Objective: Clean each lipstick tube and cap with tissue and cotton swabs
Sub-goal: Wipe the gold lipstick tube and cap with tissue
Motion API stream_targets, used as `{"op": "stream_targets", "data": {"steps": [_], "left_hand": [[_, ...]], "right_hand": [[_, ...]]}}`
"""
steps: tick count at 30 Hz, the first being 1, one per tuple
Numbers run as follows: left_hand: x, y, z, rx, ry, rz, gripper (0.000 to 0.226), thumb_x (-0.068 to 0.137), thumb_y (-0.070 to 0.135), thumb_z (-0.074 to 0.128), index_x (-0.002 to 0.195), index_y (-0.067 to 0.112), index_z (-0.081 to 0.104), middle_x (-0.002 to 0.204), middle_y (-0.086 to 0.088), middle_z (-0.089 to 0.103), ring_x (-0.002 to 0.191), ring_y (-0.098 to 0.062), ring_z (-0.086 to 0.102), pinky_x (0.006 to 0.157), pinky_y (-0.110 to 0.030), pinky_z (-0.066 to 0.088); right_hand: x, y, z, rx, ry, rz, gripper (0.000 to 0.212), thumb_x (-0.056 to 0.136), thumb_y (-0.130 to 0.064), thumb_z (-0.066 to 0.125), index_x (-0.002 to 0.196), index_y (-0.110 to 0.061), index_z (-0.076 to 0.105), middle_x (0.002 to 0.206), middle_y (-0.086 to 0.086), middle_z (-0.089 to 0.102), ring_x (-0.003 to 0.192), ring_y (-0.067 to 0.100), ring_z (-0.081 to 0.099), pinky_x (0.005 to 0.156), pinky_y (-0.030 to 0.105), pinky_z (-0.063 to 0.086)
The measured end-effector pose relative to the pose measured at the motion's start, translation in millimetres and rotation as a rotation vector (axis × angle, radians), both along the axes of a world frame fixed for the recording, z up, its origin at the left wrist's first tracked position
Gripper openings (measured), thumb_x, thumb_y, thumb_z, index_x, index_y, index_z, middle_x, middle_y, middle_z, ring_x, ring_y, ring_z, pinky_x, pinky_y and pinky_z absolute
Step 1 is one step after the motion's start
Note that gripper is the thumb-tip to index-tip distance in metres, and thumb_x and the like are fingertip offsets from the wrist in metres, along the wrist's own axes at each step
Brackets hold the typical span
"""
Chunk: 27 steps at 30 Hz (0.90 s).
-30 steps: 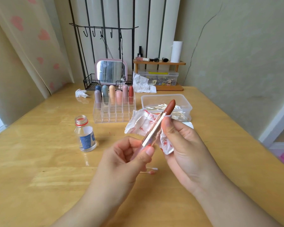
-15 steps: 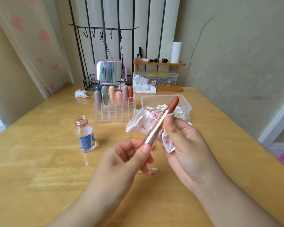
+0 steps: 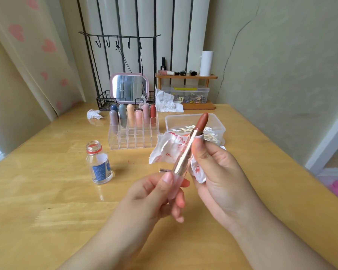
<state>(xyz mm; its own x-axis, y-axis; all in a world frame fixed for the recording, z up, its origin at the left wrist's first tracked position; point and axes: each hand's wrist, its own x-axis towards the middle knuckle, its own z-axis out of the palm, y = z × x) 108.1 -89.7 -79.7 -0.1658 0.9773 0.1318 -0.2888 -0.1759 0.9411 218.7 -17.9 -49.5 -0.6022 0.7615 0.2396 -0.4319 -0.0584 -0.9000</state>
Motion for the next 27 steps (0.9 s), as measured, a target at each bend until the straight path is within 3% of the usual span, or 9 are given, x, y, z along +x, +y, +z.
{"op": "stream_targets", "data": {"steps": [4, 8, 11, 16, 18, 21, 23, 25, 27], "left_hand": [[-2.9, -1.3, 2.8, 0.112, 0.028, 0.148, 0.030, 0.060, 0.035, 0.072, 0.073, 0.007, 0.070, 0.062, -0.006, 0.061, 0.052, -0.013, 0.055, 0.053, -0.020, 0.049], [-2.9, -0.2, 1.7, 0.134, 0.089, 0.278, 0.035, 0.055, 0.026, 0.079, 0.077, 0.003, 0.062, 0.063, -0.002, 0.065, 0.054, -0.009, 0.056, 0.053, -0.016, 0.047], [-3.0, 0.0, 1.9, 0.102, 0.084, 0.211, 0.030, 0.061, 0.038, 0.070, 0.073, 0.011, 0.069, 0.065, -0.004, 0.063, 0.054, -0.012, 0.055, 0.056, -0.019, 0.049], [-2.0, 0.0, 1.7, -0.004, -0.010, 0.018, 0.038, 0.080, 0.036, 0.052, 0.081, 0.004, 0.073, 0.064, -0.013, 0.058, 0.052, -0.018, 0.052, 0.057, -0.027, 0.050], [-2.3, -0.5, 3.3, 0.022, -0.004, 0.076, 0.029, 0.076, 0.029, 0.058, 0.076, 0.004, 0.072, 0.064, -0.011, 0.059, 0.052, -0.016, 0.053, 0.055, -0.023, 0.050], [-5.1, -0.4, 3.1, 0.070, 0.059, 0.198, 0.003, 0.066, 0.019, 0.070, 0.068, 0.016, 0.071, 0.065, -0.006, 0.063, 0.055, -0.014, 0.057, 0.056, -0.019, 0.050], [-6.5, 0.5, -1.2, 0.086, 0.105, 0.252, 0.017, 0.057, 0.023, 0.079, 0.069, 0.019, 0.067, 0.068, -0.004, 0.064, 0.059, -0.013, 0.057, 0.059, -0.018, 0.050], [-6.1, 0.9, -2.7, 0.063, 0.108, 0.253, 0.024, 0.059, 0.025, 0.078, 0.074, 0.013, 0.063, 0.069, -0.005, 0.063, 0.059, -0.013, 0.057, 0.059, -0.019, 0.050], [-3.4, 0.8, -0.5, 0.023, 0.083, 0.158, 0.023, 0.071, 0.026, 0.067, 0.079, 0.006, 0.063, 0.069, -0.007, 0.063, 0.057, -0.015, 0.058, 0.060, -0.023, 0.051]], "right_hand": [[-4.1, 3.5, -7.6, 0.065, -0.004, -0.062, 0.054, 0.072, -0.053, 0.067, 0.087, -0.002, 0.063, 0.076, 0.014, 0.059, 0.067, 0.024, 0.053, 0.063, 0.031, 0.046], [-8.0, 5.2, -13.1, 0.076, -0.029, -0.085, 0.073, 0.064, -0.064, 0.073, 0.093, 0.002, 0.062, 0.089, 0.026, 0.057, 0.087, 0.026, 0.050, 0.080, 0.039, 0.043], [-5.5, 6.0, -10.4, 0.051, 0.006, -0.064, 0.063, 0.071, -0.057, 0.070, 0.092, 0.002, 0.062, 0.083, 0.017, 0.058, 0.075, 0.019, 0.055, 0.069, 0.024, 0.047], [-3.1, 0.2, -6.5, 0.026, -0.041, 0.007, 0.050, 0.081, -0.046, 0.063, 0.089, 0.003, 0.057, 0.066, 0.021, 0.056, 0.044, 0.027, 0.048, 0.043, 0.031, 0.044], [-4.6, -0.4, -7.9, 0.024, -0.038, -0.019, 0.052, 0.078, -0.049, 0.066, 0.088, 0.001, 0.060, 0.069, 0.016, 0.060, 0.052, 0.027, 0.053, 0.048, 0.031, 0.046], [-7.3, 0.4, -11.2, 0.020, -0.035, -0.068, 0.042, 0.073, -0.047, 0.068, 0.086, -0.007, 0.068, 0.079, 0.005, 0.066, 0.074, 0.013, 0.061, 0.071, 0.026, 0.049], [-8.5, -0.7, -11.1, -0.008, -0.024, -0.065, 0.037, 0.075, -0.040, 0.069, 0.088, -0.006, 0.068, 0.081, 0.006, 0.068, 0.080, 0.013, 0.064, 0.075, 0.023, 0.051], [-8.3, -2.8, -8.6, -0.036, -0.025, -0.059, 0.043, 0.071, -0.040, 0.063, 0.091, -0.002, 0.067, 0.083, 0.012, 0.067, 0.079, 0.019, 0.063, 0.069, 0.026, 0.054], [-7.1, -4.2, -5.2, -0.055, -0.043, -0.052, 0.046, 0.070, -0.041, 0.062, 0.088, 0.000, 0.065, 0.073, 0.015, 0.062, 0.063, 0.028, 0.054, 0.048, 0.030, 0.048]]}}
